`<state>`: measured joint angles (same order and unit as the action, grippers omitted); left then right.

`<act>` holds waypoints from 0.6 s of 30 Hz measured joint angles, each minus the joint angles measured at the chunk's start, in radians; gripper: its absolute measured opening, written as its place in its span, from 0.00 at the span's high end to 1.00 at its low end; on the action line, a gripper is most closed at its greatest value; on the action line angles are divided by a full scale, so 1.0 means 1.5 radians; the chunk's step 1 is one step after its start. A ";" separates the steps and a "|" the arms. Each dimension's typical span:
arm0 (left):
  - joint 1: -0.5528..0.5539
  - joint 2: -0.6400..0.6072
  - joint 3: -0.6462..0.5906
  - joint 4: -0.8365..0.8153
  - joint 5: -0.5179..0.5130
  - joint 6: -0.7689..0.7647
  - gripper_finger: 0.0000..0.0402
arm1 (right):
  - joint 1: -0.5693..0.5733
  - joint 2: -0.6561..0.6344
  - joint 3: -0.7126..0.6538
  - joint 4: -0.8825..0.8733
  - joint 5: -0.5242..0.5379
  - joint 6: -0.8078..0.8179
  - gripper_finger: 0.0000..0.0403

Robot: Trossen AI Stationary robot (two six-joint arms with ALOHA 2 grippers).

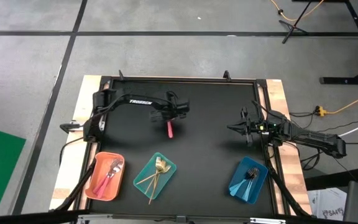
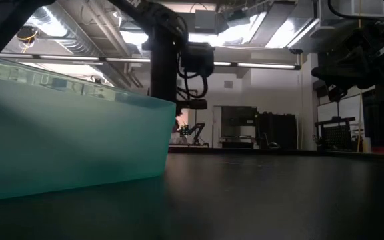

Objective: Sort silverware by color (type)
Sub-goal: Put the pink fork into the orange bin

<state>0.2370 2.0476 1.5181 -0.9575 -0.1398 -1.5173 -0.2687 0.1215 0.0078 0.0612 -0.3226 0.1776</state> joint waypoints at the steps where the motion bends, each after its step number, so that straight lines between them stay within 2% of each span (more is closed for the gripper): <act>1: -0.002 -0.005 0.000 -0.010 0.000 0.000 0.92 | 0.000 0.000 0.000 0.000 0.000 0.000 1.00; 13: -0.047 -0.073 0.001 -0.131 0.010 -0.020 0.92 | 0.000 0.000 0.000 0.000 0.000 0.000 1.00; 18: -0.070 -0.115 0.002 -0.198 0.007 -0.063 0.92 | 0.000 0.000 0.000 0.000 0.000 0.000 1.00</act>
<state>0.1314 1.8745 1.5211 -1.2546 -0.1286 -1.6120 -0.2687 0.1215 0.0078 0.0611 -0.3225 0.1776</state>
